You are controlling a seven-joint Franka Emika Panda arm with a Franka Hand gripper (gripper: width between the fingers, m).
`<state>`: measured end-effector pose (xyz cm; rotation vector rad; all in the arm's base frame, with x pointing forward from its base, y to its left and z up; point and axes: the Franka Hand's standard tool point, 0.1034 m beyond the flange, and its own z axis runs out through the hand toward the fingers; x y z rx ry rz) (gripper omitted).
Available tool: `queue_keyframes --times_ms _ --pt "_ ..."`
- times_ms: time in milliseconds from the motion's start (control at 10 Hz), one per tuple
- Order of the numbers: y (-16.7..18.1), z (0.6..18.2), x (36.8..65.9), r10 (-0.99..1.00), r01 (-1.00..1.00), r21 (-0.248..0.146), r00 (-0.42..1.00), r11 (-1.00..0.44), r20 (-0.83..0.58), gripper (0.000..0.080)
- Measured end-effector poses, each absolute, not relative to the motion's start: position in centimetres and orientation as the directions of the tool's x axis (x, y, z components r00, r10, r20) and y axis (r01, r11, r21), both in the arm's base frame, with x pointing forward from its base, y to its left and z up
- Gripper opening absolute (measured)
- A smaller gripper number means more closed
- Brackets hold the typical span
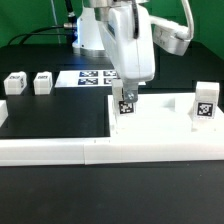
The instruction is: Assemble square table
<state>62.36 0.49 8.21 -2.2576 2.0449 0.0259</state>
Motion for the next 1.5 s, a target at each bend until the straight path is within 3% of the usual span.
queue_keyframes --times_ms 100,200,500,900,1200,1400,1500 --pt "0.4 8.4 62.5 -0.954 -0.954 -0.072 0.295 -0.291 -0.053 0.0497" --pt "0.7 8.5 62.6 -0.910 -0.909 -0.077 0.414 -0.410 -0.030 0.0618" --pt "0.6 8.4 62.6 -0.821 -0.819 -0.080 0.571 -0.568 -0.017 0.0648" --pt "-1.1 7.8 62.4 -0.529 -0.523 -0.100 0.848 -0.847 0.043 0.0648" --pt "-0.9 7.4 62.1 -0.363 -0.358 -0.090 0.930 -0.929 0.052 0.0648" --pt "-0.9 7.4 62.1 -0.360 -0.355 -0.090 0.931 -0.931 0.052 0.0648" --pt "-0.9 7.4 62.1 -0.367 -0.362 -0.090 0.929 -0.928 0.052 0.0525"
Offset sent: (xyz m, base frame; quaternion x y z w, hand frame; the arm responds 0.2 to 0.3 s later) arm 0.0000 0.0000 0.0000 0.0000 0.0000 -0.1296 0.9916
